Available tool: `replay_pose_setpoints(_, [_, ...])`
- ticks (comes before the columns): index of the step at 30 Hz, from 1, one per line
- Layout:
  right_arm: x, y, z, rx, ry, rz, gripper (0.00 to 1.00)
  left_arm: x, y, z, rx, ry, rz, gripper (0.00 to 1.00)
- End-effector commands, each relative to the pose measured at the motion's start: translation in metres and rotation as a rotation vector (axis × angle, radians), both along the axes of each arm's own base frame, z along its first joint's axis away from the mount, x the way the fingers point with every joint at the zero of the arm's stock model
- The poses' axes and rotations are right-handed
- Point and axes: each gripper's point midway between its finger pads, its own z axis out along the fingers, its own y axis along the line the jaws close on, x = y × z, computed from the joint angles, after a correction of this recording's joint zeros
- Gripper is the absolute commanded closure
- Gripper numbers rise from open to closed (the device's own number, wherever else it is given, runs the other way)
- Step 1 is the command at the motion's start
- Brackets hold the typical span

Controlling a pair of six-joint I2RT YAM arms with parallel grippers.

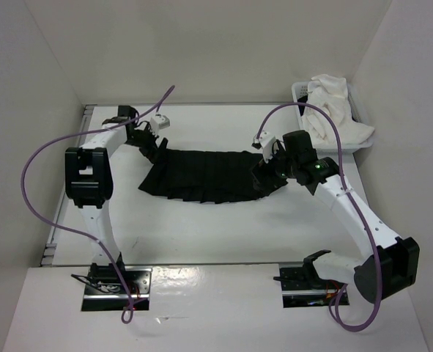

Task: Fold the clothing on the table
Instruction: Fold the skirt

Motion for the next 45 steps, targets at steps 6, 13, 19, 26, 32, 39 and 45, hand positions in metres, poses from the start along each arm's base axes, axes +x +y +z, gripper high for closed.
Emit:
replay_pose_setpoints(6, [0.005, 0.005, 0.01, 0.033, -0.034, 0.009, 0.01, 0.042, -0.001, 0.003, 0.007, -0.091, 0.023, 0.0])
replay_pose_setpoints(13, [0.006, 0.004, 0.007, 0.024, -0.028, 0.003, 0.01, 0.033, -0.026, -0.005, -0.069, 0.004, -0.032, 0.04])
replay_pose_setpoints(19, [0.004, 0.003, 0.006, 0.024, -0.028, 0.003, 0.01, 0.014, -0.037, -0.022, -0.027, 0.051, -0.102, 0.1])
replay_pose_setpoints(26, [0.005, 0.003, 0.013, 0.029, -0.058, 0.009, 0.01, 0.006, -0.03, -0.036, 0.019, 0.086, -0.084, 0.23])
replay_pose_setpoints(32, [0.008, 0.002, 0.015, 0.031, -0.078, -0.012, 0.01, -0.015, -0.019, -0.055, 0.077, 0.203, -0.02, 1.0])
replay_pose_setpoints(39, [0.036, -0.017, -0.008, -0.042, -0.049, -0.2, 0.01, -0.049, 0.0, -0.044, 0.051, 0.235, 0.11, 1.0])
replay_pose_setpoints(45, [0.063, -0.03, -0.045, -0.128, 0.048, -0.287, 0.01, -0.077, 0.018, -0.029, 0.076, 0.224, 0.216, 1.0])
